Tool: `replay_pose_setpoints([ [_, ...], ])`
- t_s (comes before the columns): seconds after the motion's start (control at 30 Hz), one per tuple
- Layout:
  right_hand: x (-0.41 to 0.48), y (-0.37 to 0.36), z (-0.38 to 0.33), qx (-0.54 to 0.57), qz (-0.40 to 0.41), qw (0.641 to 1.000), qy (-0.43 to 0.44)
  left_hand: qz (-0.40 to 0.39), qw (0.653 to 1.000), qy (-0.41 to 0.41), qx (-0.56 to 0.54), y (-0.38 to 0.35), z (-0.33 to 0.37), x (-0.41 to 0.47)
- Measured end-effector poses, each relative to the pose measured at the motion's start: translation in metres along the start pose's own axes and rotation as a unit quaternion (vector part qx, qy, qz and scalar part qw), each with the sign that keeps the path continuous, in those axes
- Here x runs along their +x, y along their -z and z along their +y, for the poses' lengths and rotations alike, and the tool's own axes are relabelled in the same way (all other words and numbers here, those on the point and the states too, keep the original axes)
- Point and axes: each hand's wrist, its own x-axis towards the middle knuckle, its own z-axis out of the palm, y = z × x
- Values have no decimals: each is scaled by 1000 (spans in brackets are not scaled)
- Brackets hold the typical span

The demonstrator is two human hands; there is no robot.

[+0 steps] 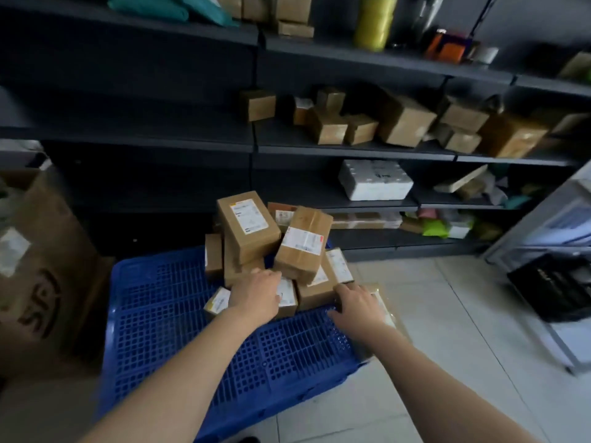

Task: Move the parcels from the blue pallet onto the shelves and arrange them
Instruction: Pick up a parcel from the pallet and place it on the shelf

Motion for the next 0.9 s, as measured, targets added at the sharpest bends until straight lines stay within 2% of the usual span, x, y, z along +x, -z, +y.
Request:
replay_pose_setpoints([
  [0.2, 24, -9, 66, 36, -18, 996, -78, -54, 996, -64, 8, -24, 54, 63],
  [0.47, 58, -48, 157, 48, -72, 991, -106, -129, 989, -69, 0, -82, 128, 115],
  [0.7, 90, -99, 234, 65, -134, 984, -95, -214, 976, 23, -24, -164, 181, 143],
  [0.83, 105, -127, 262, 101, -152, 978, -101, -223, 964, 108, -92, -205, 202, 148],
  [0.9, 111, -140, 270, 127, -155, 973, -115, -235, 947, 163, -147, -222, 208, 148],
])
